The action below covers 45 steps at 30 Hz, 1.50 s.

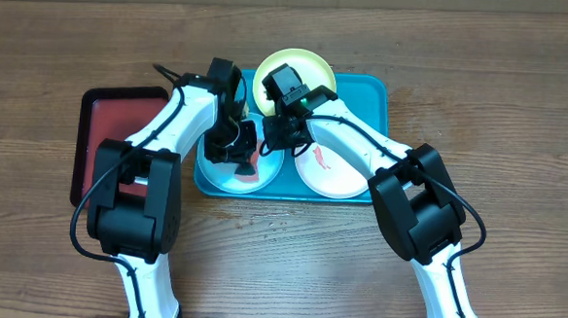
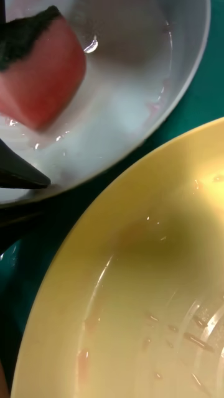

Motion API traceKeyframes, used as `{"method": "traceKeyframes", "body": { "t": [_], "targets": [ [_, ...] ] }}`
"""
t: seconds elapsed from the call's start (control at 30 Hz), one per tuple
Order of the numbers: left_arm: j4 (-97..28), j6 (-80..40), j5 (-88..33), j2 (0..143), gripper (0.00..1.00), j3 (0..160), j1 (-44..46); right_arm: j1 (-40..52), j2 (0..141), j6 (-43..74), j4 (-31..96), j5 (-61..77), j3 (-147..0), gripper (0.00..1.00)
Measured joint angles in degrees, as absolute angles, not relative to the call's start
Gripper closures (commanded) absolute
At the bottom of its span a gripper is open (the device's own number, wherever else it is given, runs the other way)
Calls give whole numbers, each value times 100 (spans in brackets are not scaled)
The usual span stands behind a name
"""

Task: Clean dirty plates on tray and stack at the side
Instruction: 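Scrub the light blue plate with the sponge in left gripper, then return sponge to black tray with left gripper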

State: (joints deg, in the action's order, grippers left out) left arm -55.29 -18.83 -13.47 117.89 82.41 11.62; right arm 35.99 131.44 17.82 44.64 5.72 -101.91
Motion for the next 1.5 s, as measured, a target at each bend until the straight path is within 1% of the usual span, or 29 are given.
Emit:
{"method": "traceKeyframes", "body": {
  "t": [0.13, 0.37, 0.47, 0.6, 0.73, 0.77, 0.87, 1.1, 1.2, 1.33, 1.37, 1.47, 1.5],
  "targets": [
    [-5599, -1918, -637, 11758, 96, 8237, 1232, 3599, 13144, 1780, 4464, 569, -10191, 86],
    [-5896, -2237, 1253, 11730, 96, 8300, 1260, 3610, 13144, 1780, 4456, 598, -10191, 86],
    [-6147, -2296, 1732, 11773, 96, 8597, 1221, 3610, 13144, 1780, 4453, 593, -10191, 86],
    [-6372, -2390, 2051, 11804, 96, 9330, 1184, 3610, 13144, 1778, 4453, 591, -10191, 87],
    [-6643, -2534, 2069, 11802, 96, 9998, 1072, 3610, 13144, 1776, 4458, 591, -10191, 87],
    [-6672, -2547, 2038, 11802, 96, 10075, 1039, 3607, 13144, 1780, 4453, 593, -10191, 89],
    [-6770, -2585, 1800, 11802, 96, 10175, 790, 3610, 13144, 1785, 4436, 593, -10191, 91],
    [-6855, -2600, 744, 11804, 96, 10173, -591, 3610, 13144, 1780, 4394, 591, -10191, 92],
    [-6845, -2576, 530, 11804, 96, 10158, -1118, 3610, 13144, 1782, 4324, 569, -10191, 92],
    [-6543, -2491, 364, 11804, 96, 9880, -1398, 3607, 13144, 1782, 4307, 572, -10191, 92],
    [-6418, -2477, 336, 11804, 96, 9734, -1435, 3607, 13144, 1780, 4309, 567, -10191, 96],
    [-6187, -2429, 279, 11804, 96, 9349, -1479, 3610, 13144, 1774, 4307, 576, -10191, 96],
    [-6158, -2421, 266, 11806, 91, 9231, -1490, 3607, 13144, 1774, 4305, 574, -10191, 96]
  ]
}}
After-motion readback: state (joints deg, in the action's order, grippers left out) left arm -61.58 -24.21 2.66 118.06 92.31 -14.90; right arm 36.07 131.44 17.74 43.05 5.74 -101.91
